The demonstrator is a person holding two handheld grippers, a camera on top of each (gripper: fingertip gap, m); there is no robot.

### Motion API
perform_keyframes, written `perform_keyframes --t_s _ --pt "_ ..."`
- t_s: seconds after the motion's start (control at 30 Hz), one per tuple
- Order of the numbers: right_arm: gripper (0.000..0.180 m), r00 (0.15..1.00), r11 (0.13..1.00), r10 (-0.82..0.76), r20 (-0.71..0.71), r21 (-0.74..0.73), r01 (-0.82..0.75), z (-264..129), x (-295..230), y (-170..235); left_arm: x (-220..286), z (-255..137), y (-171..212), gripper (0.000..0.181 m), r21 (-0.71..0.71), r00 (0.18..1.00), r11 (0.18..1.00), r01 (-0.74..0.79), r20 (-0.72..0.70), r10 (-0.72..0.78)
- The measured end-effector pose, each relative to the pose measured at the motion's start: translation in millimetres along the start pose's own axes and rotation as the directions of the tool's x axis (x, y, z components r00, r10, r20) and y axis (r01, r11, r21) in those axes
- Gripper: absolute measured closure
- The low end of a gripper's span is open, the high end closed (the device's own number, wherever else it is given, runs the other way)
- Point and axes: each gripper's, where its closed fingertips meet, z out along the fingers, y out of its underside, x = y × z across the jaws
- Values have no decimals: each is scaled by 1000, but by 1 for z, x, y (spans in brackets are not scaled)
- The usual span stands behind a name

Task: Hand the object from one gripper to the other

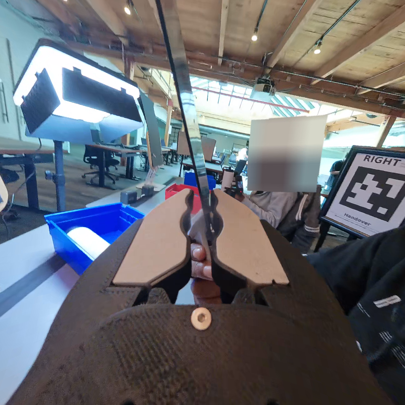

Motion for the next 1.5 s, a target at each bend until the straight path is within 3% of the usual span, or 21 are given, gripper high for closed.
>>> perform_keyframes --t_s 0.13,0.27,0.53,0.73,1.07,1.23,1.3,1.5 --pt "178 1000 995 -30 -8 97 30 -1 -6 -30 14 17 3 168 86 999 996 -39 -9 39" --pt "178 999 987 -45 5 152 43 7 -9 -46 14 32 3 171 120 992 986 -111 71 103" --pt "177 990 979 -135 42 157 127 40 -14 -70 10 43 -39 177 234 972 949 -212 147 181" --pt "172 973 974 -225 54 48 223 39 -8 -62 7 37 -42 179 300 989 943 -147 68 132" --pt "175 969 963 -237 65 143 226 53 -19 -77 9 26 -65 179 440 981 889 127 -185 -49" --pt "169 966 966 -245 88 104 236 53 -20 -62 14 16 -57 179 368 988 925 91 -149 -38" --pt "177 963 967 -249 106 89 240 52 -23 -57 15 12 -53 179 346 991 935 82 -129 -39" --pt "178 971 962 -230 62 166 217 47 -30 -67 21 22 -57 180 324 991 945 44 -137 1"
